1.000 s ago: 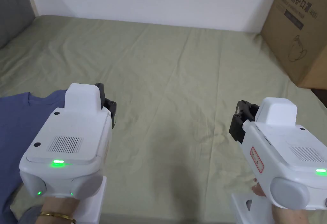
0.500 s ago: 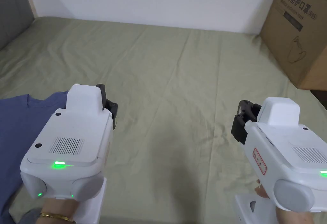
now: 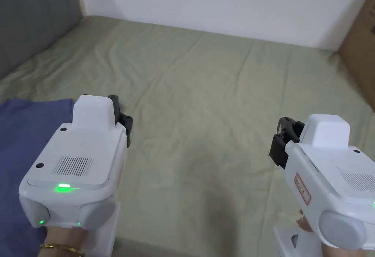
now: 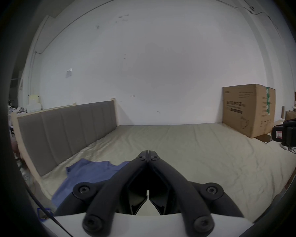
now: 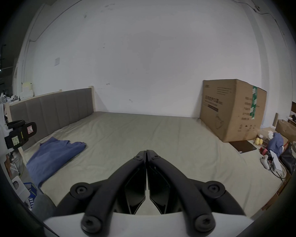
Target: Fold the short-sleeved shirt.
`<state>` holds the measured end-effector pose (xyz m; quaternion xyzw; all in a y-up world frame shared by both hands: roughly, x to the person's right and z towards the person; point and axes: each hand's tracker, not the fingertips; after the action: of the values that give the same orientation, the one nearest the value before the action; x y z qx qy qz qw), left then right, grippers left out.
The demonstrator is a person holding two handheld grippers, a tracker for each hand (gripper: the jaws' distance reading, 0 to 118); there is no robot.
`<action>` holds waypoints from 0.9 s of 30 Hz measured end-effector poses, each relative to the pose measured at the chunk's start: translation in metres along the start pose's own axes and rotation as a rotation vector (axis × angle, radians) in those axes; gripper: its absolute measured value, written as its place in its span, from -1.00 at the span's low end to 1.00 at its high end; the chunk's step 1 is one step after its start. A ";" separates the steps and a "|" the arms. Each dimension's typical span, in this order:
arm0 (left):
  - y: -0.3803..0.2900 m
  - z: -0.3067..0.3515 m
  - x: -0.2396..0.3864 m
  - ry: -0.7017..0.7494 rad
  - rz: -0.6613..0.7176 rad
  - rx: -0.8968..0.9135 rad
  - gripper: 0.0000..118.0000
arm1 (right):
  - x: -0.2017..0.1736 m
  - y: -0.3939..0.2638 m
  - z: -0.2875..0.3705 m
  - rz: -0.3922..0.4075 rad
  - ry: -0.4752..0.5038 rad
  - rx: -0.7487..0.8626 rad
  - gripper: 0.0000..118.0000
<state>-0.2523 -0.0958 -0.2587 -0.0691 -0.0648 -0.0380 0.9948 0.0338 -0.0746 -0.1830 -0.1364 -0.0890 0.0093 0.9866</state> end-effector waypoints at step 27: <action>-0.021 0.076 -0.159 0.429 0.059 -0.056 -0.81 | -0.175 0.028 -0.029 0.117 0.482 0.041 -1.00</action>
<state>-0.4206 -0.0953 -0.2023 -0.0890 0.1517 -0.0247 0.9841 -0.1335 -0.0624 -0.2483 -0.1194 0.1571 0.0353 0.9797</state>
